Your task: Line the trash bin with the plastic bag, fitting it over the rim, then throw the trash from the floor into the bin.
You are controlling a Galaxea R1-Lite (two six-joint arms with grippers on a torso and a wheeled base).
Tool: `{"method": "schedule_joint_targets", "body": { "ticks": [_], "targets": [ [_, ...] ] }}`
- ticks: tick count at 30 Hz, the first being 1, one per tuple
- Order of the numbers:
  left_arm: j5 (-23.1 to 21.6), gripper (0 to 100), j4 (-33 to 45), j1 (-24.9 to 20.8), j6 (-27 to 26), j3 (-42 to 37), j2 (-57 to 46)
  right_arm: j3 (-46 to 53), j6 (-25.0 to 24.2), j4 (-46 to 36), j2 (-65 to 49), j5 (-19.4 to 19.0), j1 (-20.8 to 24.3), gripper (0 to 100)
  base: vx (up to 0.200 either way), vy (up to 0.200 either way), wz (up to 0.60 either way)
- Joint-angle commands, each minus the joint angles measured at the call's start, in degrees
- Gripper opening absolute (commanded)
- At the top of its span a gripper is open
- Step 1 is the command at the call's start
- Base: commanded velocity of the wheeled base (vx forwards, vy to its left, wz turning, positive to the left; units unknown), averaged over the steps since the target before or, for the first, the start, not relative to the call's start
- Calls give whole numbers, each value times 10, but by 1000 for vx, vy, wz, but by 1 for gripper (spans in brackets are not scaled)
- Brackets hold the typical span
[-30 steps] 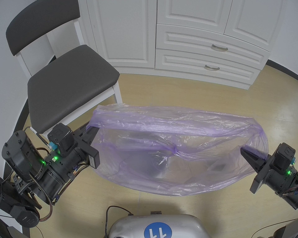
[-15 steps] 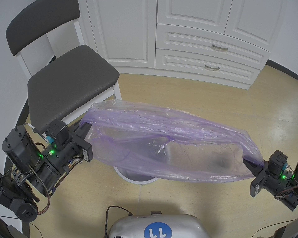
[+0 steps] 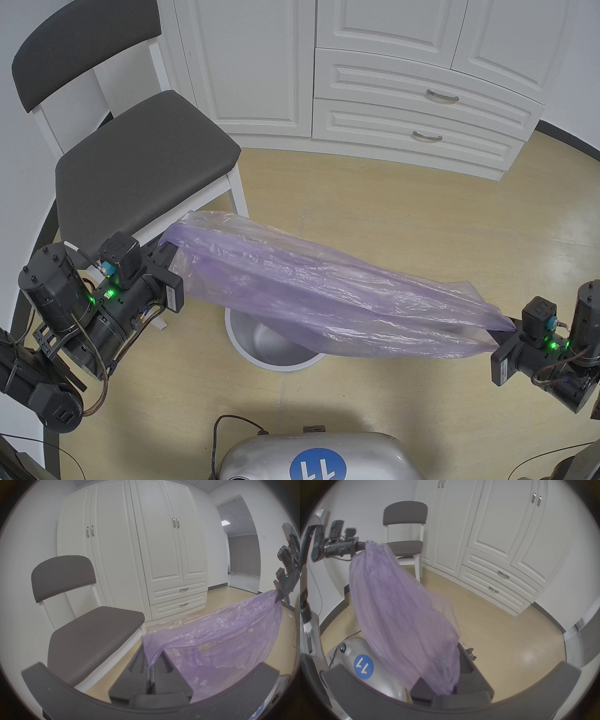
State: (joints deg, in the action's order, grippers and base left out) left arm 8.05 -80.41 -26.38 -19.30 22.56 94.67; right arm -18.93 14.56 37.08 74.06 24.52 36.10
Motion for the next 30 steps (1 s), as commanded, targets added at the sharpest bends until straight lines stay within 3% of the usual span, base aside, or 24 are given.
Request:
{"method": "schedule_joint_targets", "body": {
  "ticks": [1, 5, 13, 30],
  "targets": [
    [3, 0, 2, 7, 1, 13, 16, -21, -24, 1, 55, -1, -13, 0, 0, 0, 0],
    [7, 0, 5, 16, 1, 18, 20, -35, -49, 1, 86, 0, -22, 0, 0, 0, 0],
    [7, 0, 6, 37, -1, 24, 33, -41, -48, 2, 113, 0, -52, 0, 0, 0, 0],
    [6, 0, 8, 66, -34, 20, 41, -34, -39, 1, 110, 0, -72, 0, 0, 0, 0]
  ]
}}
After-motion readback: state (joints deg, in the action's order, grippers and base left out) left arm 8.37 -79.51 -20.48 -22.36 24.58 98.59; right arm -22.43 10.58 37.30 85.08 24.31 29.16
